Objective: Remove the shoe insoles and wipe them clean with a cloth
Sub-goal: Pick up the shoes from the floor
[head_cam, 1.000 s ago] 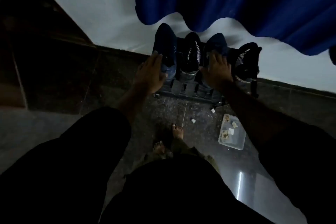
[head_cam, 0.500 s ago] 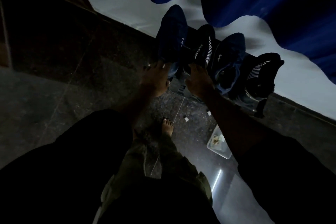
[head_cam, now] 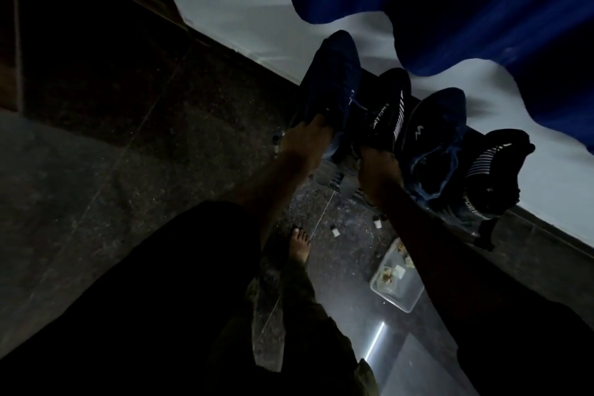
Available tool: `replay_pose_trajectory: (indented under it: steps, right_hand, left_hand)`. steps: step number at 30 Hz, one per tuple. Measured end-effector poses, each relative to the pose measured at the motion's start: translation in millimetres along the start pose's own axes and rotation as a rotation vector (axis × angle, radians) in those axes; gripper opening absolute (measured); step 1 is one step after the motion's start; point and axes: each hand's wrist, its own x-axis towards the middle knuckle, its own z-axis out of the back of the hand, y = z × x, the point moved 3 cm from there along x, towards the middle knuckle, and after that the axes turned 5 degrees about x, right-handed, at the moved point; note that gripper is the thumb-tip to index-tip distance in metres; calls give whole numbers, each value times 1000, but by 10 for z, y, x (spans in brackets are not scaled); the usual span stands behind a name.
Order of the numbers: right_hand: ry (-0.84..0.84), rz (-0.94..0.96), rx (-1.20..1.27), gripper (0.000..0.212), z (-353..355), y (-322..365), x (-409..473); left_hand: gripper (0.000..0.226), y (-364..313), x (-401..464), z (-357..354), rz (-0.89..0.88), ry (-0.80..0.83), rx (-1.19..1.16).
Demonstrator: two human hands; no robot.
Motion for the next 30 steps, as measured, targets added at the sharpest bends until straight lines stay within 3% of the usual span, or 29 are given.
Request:
replay_pose_trajectory:
  steps: [3,6,10,15,19,25,28,30]
  right_hand:
    - [-54,29,33,27,219,166,-2]
    - [-127,35,32,27,574,408,10]
    - [-203,106,101,21,938,897,6]
    - [-154,324,67,23,976,1811,-25]
    - [55,362,157,41,674,2446,61]
    - [313,429,15,39,-403,3307,192]
    - [286,619,-40,35,-965,3531,166]
    - [312,640,-122,38,-1377,3640,232]
  left_hand:
    - [36,210,-125,168,-48,-142,-33]
    - [34,547,-265,307,-63,-181,-56]
    - [31,1086,-463,578,32,-210,-58]
    - [35,1832,-756,662,238,-157,-93]
    - [39,2331,-1117,422,329,-107,-118]
    - [48,3149,-1746,-401,495,78,-187]
    - [47,3478,-1929,-828,568,153,-207]
    - [47,3685,-1994,-1139,594,172,-252]
